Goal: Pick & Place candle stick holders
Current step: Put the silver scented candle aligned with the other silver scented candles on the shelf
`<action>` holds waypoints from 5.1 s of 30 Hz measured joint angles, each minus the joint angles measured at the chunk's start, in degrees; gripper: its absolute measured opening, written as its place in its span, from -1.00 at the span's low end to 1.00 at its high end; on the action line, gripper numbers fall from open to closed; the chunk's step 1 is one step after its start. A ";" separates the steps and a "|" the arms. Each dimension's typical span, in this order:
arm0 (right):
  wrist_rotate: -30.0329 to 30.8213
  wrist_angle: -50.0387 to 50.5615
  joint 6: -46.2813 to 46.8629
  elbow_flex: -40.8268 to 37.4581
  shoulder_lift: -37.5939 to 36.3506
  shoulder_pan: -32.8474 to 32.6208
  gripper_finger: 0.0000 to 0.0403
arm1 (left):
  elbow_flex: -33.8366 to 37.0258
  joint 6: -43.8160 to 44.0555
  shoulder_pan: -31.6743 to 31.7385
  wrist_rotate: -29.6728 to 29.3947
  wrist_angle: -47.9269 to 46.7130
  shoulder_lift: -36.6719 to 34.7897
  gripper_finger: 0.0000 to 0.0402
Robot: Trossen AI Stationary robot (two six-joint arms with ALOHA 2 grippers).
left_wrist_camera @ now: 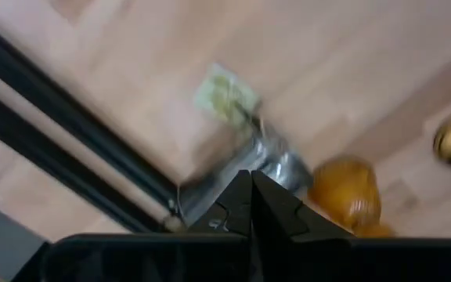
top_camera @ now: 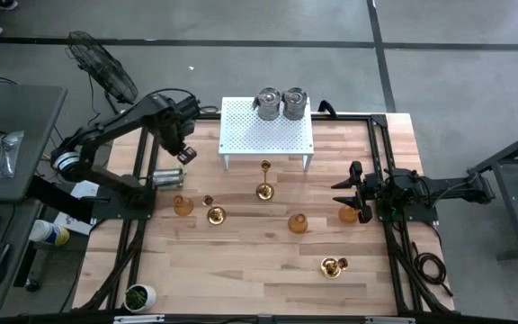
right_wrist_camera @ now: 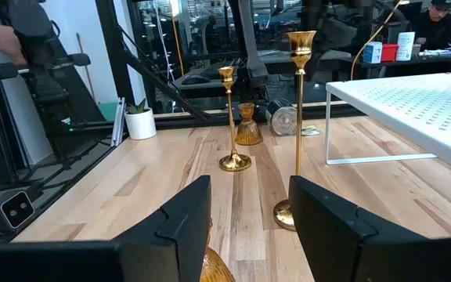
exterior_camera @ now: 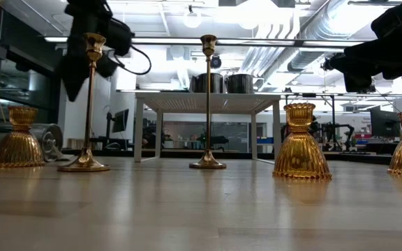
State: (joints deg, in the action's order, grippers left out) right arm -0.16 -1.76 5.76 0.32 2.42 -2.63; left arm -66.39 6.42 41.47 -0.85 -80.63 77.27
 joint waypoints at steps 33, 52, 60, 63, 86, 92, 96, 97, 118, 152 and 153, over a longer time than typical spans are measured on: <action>0.00 0.00 0.00 0.00 0.01 0.01 -0.18 | 6.22 -18.34 -16.75 -6.09 -2.88 -3.29 0.76; 0.00 0.00 0.00 0.00 0.00 0.00 -0.18 | 19.21 -18.61 -16.72 -8.81 4.90 -4.06 0.81; 0.00 0.00 0.00 0.00 0.00 0.01 -0.18 | 19.21 -20.15 -16.72 -11.21 11.69 -4.06 0.81; 0.00 -0.01 0.00 0.00 0.00 0.00 -0.18 | 19.21 -20.25 -16.72 -11.32 12.50 -4.06 0.81; 0.00 0.00 0.00 0.00 0.00 0.02 -0.18 | 27.40 -26.72 -16.72 -14.23 18.13 -4.12 0.81; 0.00 0.00 0.00 0.00 0.00 0.00 -0.18 | 28.81 -28.12 -16.72 -13.98 18.77 -4.10 0.81; 0.00 0.00 0.00 -0.01 0.00 0.02 -0.18 | 28.89 -28.58 -16.72 -13.52 19.16 -4.10 0.81; 0.00 0.00 0.00 0.00 0.00 0.00 -0.18 | 28.91 -28.79 -16.72 -13.30 19.25 -4.10 0.81; 0.00 0.00 0.00 0.00 0.01 0.01 -0.18 | 28.89 -28.33 -16.70 -10.84 22.37 -4.10 0.67; 0.00 0.00 0.00 0.00 0.01 0.01 -0.18 | 24.17 -24.11 -16.72 -10.18 21.50 -3.90 0.63; 0.00 0.00 0.00 0.00 0.01 0.01 -0.18 | 24.17 -24.09 -16.72 -10.24 21.35 -3.90 0.63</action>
State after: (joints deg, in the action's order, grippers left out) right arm -0.16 -1.76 5.76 0.32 2.42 -2.62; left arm -42.22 -17.67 24.75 -11.08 -59.28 73.36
